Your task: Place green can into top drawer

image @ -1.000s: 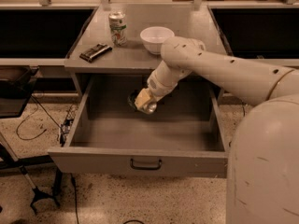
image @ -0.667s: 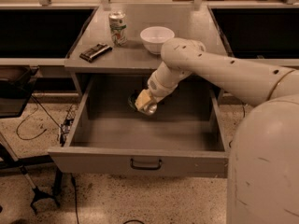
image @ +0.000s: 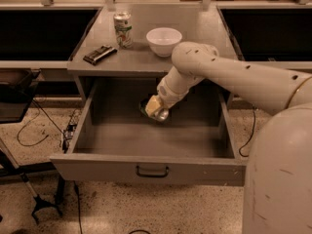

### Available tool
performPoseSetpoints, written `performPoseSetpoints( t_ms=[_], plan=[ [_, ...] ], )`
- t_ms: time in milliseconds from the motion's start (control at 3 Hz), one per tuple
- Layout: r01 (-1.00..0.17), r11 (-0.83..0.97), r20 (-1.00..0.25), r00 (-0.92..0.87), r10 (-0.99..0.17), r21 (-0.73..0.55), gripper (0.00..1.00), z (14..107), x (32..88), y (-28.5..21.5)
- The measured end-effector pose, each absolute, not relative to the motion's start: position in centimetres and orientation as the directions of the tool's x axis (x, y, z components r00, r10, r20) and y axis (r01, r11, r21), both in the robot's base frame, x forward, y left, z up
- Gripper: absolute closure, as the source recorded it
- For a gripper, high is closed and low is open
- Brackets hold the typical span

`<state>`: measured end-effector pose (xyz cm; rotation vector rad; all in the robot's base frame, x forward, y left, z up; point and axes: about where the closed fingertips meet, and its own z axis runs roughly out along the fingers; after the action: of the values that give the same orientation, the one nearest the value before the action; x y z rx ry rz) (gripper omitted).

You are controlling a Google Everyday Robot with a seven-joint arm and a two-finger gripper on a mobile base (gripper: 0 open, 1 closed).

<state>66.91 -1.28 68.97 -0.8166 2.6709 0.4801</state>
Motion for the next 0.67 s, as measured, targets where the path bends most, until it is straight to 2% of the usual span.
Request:
performPoseSetpoints(
  t_ms=[333,667],
  plan=[
    [-0.582,0.782,-0.381,-0.791,-0.479,0.225,0.13,68.96,66.9,-1.3],
    [-0.582,0.782,-0.381,-0.791,-0.479,0.225,0.0,68.95,66.9,-1.3]
  ],
)
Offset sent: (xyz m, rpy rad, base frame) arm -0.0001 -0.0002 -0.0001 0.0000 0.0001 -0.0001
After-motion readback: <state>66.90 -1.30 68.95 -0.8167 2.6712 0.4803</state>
